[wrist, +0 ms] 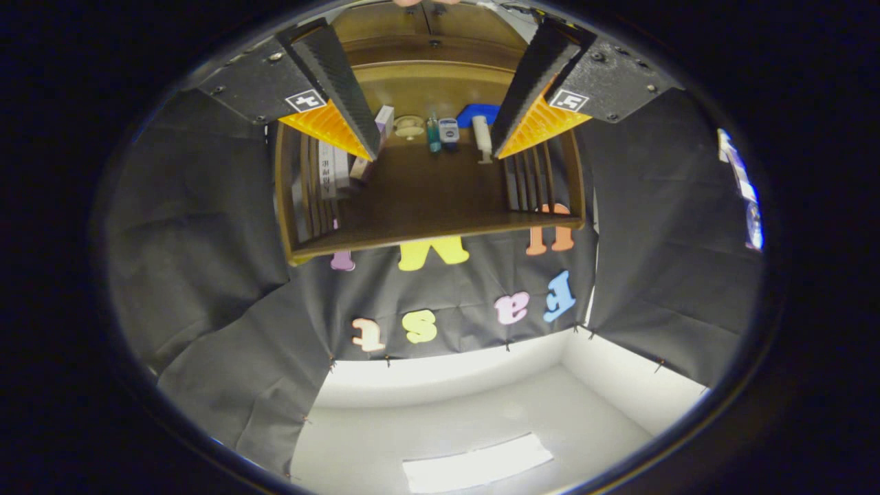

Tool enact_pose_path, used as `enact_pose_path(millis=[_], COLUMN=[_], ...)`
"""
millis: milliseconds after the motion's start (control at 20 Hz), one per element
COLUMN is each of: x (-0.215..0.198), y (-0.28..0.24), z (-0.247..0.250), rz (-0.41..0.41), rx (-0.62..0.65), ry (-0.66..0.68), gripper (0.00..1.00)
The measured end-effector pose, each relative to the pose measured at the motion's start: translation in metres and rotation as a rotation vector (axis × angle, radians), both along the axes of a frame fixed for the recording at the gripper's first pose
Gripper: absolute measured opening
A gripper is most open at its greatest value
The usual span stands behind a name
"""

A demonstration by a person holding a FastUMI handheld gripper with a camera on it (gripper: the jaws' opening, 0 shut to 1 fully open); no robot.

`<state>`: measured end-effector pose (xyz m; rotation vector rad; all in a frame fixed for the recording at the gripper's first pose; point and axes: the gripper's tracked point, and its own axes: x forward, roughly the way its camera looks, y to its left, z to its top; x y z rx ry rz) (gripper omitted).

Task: Pull open the drawer, take out the items inside it, and place them on the countertop above the cabinet.

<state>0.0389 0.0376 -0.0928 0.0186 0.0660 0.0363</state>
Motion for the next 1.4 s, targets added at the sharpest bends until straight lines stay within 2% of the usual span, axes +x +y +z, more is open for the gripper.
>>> enact_pose_path(millis=[300,550,950,1300,1400], x=[0.026,0.049,0.068,0.077,0.082], y=[0.013,0.012,0.014,0.011,0.005], z=[-0.106,-0.169,-0.282,-0.330,-0.339], rz=[0.004,-0.029,-0.075,-0.110,-0.134], rx=[0.072,0.016,-0.029,-0.074,-0.091], ry=[0.163,0.221,0.402,0.458,0.454], gripper=[1.00,0.99,0.99,0.95,0.87])
